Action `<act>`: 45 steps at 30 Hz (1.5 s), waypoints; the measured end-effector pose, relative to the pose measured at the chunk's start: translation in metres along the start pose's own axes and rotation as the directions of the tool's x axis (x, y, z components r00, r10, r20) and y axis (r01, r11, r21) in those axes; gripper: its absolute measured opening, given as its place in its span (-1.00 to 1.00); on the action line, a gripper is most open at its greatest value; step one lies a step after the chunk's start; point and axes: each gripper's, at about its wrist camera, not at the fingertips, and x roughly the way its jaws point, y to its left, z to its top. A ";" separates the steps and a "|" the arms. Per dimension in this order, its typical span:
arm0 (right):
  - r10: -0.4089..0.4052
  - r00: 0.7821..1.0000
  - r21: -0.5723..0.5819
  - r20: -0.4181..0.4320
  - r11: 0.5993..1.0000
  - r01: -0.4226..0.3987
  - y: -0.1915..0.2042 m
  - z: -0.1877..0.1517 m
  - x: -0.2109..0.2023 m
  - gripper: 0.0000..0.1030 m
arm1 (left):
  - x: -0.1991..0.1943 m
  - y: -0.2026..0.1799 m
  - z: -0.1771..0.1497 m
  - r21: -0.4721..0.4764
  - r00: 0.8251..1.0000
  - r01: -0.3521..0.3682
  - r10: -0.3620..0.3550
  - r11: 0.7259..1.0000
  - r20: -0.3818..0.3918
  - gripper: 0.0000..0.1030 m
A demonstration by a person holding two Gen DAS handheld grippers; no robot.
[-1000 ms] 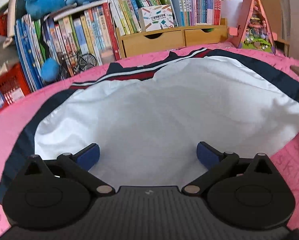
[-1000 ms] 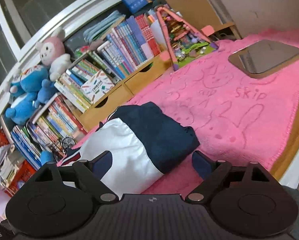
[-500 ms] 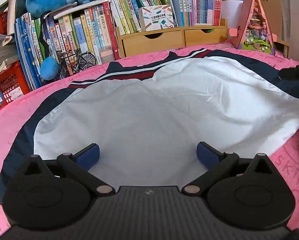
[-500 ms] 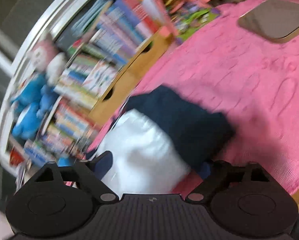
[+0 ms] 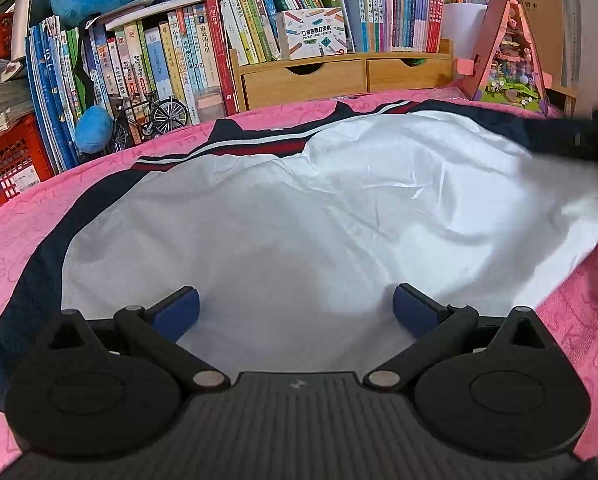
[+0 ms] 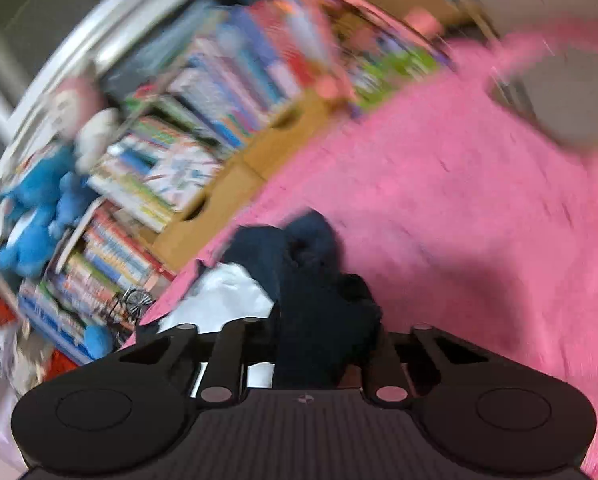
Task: Fold clothes
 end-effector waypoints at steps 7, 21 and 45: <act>0.251 0.968 -0.277 -0.028 0.928 -0.249 0.100 0.005 -0.008 -0.71 | -0.037 0.064 0.013 -0.205 0.974 0.224 -0.210 0.953 0.087 1.00; 0.206 0.912 -0.691 -0.354 0.600 -0.404 0.221 -0.148 0.022 -0.05 | -0.051 0.152 -0.089 -0.687 0.884 0.464 -0.345 0.559 0.316 1.00; 0.081 0.994 -0.801 -0.068 0.589 -0.103 0.153 -0.168 -0.032 0.56 | -0.026 0.075 -0.008 -0.599 0.938 0.335 -0.194 0.728 0.288 1.00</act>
